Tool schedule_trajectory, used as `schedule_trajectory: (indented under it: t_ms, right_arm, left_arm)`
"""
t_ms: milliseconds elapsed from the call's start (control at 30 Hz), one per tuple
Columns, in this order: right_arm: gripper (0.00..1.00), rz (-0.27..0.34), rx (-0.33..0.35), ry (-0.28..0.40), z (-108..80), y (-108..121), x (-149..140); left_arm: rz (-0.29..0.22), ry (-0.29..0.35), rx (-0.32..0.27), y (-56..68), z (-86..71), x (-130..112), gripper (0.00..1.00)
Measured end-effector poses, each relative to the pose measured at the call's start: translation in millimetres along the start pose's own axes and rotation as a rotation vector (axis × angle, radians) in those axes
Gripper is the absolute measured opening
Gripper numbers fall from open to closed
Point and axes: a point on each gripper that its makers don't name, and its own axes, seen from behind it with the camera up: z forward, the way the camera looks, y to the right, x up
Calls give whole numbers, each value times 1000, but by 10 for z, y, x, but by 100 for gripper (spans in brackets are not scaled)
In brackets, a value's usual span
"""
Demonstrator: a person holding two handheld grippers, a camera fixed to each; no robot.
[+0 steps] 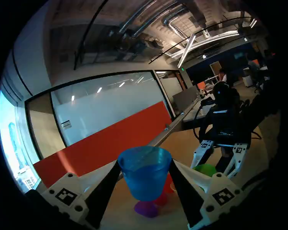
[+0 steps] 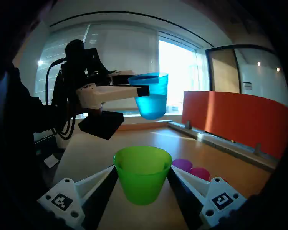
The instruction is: Pour water
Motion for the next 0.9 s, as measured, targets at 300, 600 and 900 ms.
schedule_trajectory:
  t_ms: [300, 600, 900]
  right_arm:
    - [89, 1, 10, 1, 25, -38, -9]
    - [89, 5, 21, 3, 54, -82, -9]
    - [89, 6, 27, 9, 80, -114, 4]
  left_arm:
    - [43, 10, 7, 0, -12, 27, 86]
    - [94, 20, 18, -17, -18, 47, 86]
    - [152, 22, 27, -3, -21, 76, 86]
